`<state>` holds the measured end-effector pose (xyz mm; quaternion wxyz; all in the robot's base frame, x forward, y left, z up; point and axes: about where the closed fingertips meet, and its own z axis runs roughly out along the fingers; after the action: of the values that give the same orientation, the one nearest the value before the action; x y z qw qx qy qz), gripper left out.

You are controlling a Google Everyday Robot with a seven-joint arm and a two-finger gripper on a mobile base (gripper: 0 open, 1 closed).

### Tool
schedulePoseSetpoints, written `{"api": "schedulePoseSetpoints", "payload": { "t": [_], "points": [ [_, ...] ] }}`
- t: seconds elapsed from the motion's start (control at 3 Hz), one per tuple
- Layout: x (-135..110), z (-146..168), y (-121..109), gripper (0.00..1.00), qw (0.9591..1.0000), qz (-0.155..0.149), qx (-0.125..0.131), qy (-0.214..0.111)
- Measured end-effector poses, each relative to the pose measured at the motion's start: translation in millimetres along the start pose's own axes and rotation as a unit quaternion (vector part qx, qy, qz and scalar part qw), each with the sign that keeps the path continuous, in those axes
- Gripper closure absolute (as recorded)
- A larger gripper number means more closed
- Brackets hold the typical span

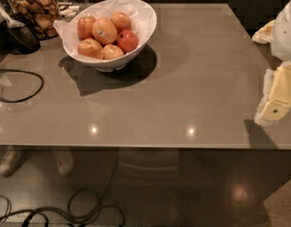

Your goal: Pick apple from white bowl

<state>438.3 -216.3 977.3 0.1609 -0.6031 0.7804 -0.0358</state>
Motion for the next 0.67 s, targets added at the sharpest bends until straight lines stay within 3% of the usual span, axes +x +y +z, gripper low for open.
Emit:
{"api": "schedulePoseSetpoints", "payload": {
  "t": [0.33, 0.67],
  "points": [
    [0, 0, 0, 0.00, 1.0000, 0.000, 0.000, 0.000],
    [-6, 2, -16, 0.00, 1.0000, 0.000, -0.006, 0.005]
  ]
}}
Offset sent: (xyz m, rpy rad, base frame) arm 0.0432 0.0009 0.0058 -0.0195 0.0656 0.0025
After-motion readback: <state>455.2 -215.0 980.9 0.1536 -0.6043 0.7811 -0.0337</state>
